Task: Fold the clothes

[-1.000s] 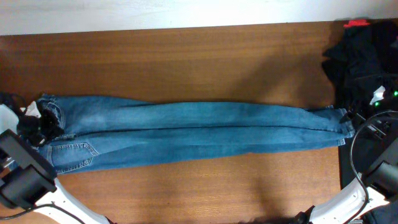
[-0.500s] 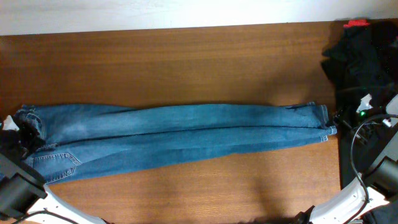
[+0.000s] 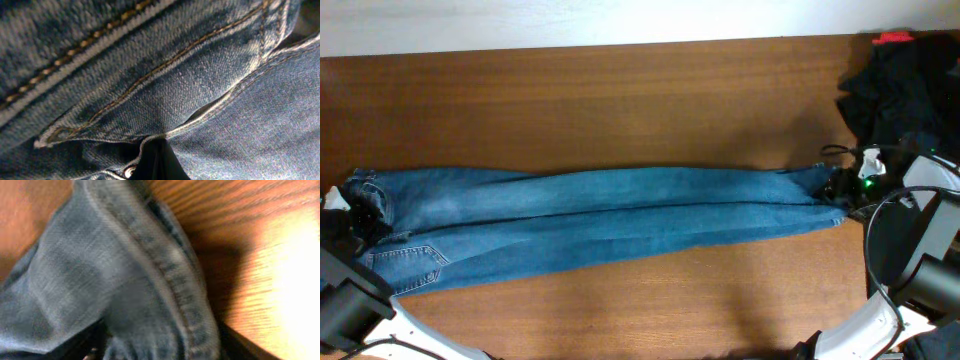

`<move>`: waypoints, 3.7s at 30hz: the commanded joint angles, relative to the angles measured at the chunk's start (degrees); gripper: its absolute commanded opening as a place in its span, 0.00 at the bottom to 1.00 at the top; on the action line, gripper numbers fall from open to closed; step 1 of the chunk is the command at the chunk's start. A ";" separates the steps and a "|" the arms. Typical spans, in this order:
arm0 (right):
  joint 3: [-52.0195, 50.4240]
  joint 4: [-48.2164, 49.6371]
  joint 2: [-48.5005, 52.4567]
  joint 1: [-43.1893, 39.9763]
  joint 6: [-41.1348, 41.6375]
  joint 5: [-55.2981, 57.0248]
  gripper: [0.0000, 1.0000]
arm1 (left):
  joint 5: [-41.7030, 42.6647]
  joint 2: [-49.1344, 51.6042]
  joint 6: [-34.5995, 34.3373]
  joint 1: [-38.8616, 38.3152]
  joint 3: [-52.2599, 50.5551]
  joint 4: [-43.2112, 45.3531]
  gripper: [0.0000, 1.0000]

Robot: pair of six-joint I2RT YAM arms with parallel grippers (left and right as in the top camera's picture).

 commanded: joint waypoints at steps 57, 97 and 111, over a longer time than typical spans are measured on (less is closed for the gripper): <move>39.52 -26.64 10.54 59.36 8.87 18.21 0.04 | 20.87 -5.70 2.45 -0.26 0.37 -0.52 0.21; 47.50 -32.83 10.36 59.71 4.70 19.67 0.47 | 20.85 -5.70 2.45 -0.26 0.37 -0.31 0.21; 45.94 -33.46 10.78 67.34 6.19 18.60 0.75 | 20.00 -5.70 2.45 -0.26 0.37 -0.28 0.21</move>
